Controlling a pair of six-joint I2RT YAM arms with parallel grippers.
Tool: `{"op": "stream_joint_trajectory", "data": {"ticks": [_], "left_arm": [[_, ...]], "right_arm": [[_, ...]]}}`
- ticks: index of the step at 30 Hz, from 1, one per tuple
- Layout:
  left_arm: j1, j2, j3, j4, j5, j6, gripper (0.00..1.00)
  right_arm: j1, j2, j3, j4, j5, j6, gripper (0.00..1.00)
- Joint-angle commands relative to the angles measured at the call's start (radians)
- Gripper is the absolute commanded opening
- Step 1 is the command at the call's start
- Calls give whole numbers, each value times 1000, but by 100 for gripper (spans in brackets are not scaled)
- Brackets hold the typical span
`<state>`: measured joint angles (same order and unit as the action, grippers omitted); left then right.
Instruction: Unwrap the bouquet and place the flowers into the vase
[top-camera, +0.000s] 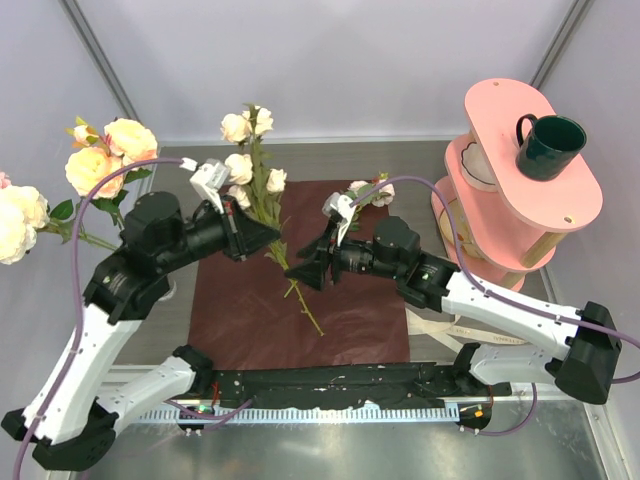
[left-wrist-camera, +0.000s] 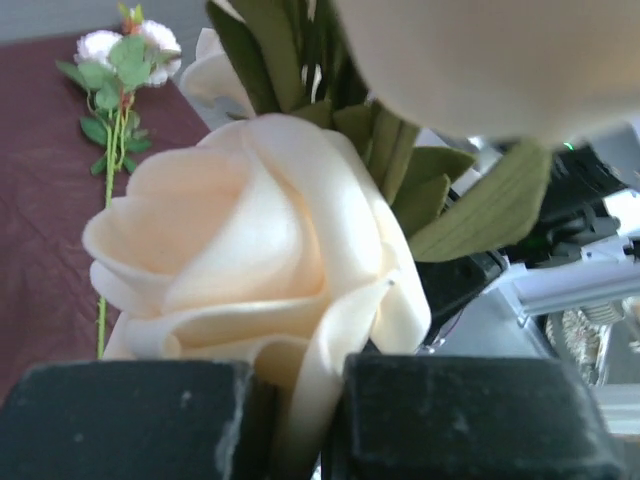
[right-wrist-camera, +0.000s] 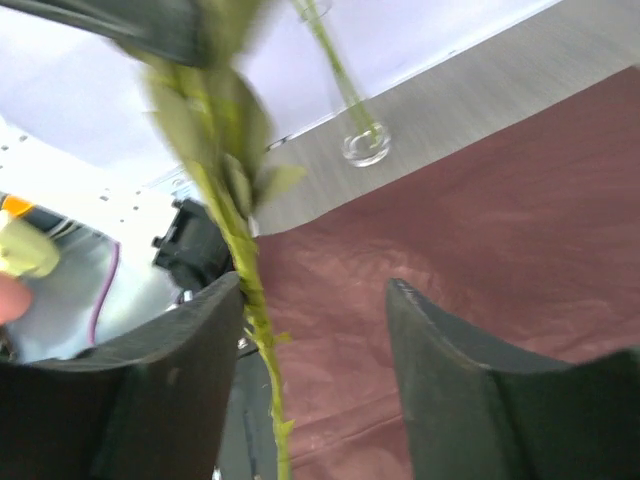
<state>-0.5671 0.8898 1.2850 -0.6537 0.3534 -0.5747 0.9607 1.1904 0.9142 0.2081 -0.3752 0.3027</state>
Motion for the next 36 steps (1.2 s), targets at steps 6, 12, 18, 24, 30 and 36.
{"op": "stream_joint_trajectory", "data": {"ticks": [6,12,18,24,30,36], "left_arm": [[-2,-158,342,-245,84,303,0],[-2,-138,663,-486,-212,443,0],[-2,-176,770,-523,-634,538,0],[-4,-190,784,-472,-826,685,0],[-5,-203,683,-417,-878,765,0],[-5,-212,576,-328,-926,811,0]], "right_arm": [[-16,-63,23,-53,334,-31,75],[-25,-52,20,-55,335,-13,75],[-34,-60,6,-56,344,-8,75],[-42,-55,2,-59,335,-2,75],[-53,-46,-3,-56,323,-1,75],[-57,-31,-8,-45,308,13,75]]}}
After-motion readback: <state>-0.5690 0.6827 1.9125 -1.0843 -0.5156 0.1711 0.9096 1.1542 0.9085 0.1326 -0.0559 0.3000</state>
